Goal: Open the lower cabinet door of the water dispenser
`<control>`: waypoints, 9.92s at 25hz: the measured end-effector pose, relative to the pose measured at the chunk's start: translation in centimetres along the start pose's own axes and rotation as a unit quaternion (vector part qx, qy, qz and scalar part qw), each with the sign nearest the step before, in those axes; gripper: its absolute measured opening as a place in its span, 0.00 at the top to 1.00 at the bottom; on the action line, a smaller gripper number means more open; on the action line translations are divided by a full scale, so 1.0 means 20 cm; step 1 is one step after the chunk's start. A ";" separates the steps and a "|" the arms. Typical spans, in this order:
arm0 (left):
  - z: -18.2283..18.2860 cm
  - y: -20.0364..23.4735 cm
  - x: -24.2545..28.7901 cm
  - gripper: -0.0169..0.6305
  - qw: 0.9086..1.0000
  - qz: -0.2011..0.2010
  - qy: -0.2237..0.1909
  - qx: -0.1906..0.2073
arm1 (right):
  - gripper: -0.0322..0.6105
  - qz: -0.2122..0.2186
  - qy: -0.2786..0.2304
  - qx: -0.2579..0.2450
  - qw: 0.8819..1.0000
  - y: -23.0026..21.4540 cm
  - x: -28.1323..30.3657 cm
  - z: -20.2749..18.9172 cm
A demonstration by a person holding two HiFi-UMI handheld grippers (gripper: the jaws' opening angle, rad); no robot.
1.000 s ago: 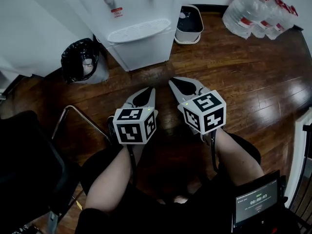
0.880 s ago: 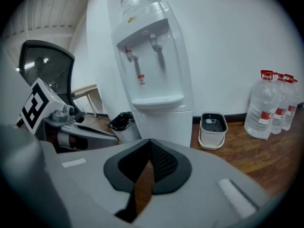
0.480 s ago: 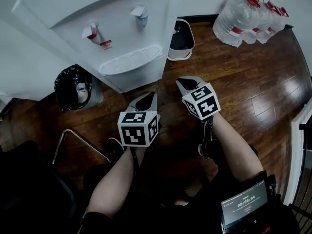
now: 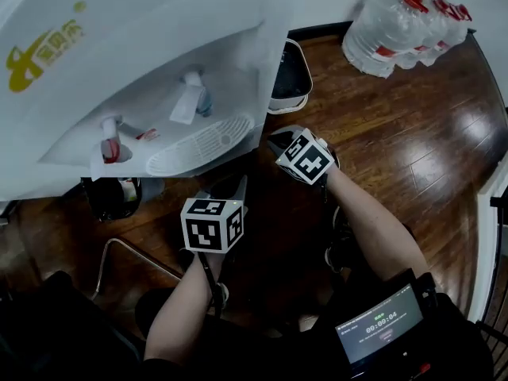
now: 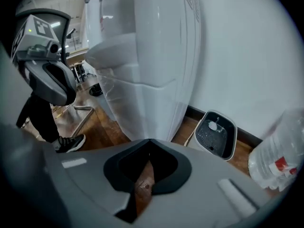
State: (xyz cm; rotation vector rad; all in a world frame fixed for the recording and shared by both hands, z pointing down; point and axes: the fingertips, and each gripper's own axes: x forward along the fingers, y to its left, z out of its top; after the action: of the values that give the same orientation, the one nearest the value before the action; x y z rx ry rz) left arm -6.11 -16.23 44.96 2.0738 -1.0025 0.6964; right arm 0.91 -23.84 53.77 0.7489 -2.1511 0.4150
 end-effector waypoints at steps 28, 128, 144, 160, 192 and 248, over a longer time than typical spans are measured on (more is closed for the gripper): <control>-0.02 0.06 0.00 0.89 1.000 -0.003 0.020 -0.005 | 0.51 0.076 -0.015 -0.046 0.996 0.00 0.38 0.00; -0.48 -0.49 -0.97 0.94 0.949 0.079 -0.303 0.033 | 0.94 -0.028 -0.331 0.163 0.929 1.12 -1.22 0.11; -0.88 -0.30 -0.73 0.94 0.988 0.071 -0.137 -0.014 | 0.94 0.000 -0.318 0.156 0.935 1.02 -1.09 0.29; -1.41 0.44 -0.50 0.89 0.960 0.268 0.054 -0.059 | 0.94 -0.002 -0.344 0.219 0.913 0.82 -1.13 0.37; -0.74 0.19 0.29 0.70 0.974 0.200 -0.024 0.102 | 0.94 -0.048 -0.343 0.333 0.877 0.04 -1.12 0.34; -0.19 0.26 0.79 0.71 0.973 0.200 -0.056 0.103 | 0.94 -0.068 -0.330 0.383 0.860 -0.25 -1.13 0.28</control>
State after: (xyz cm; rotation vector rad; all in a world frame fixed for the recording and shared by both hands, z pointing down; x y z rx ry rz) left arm -2.14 -22.29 60.45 2.1249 -1.4917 0.9257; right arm 12.09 -22.15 32.84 1.6768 -2.5164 1.0999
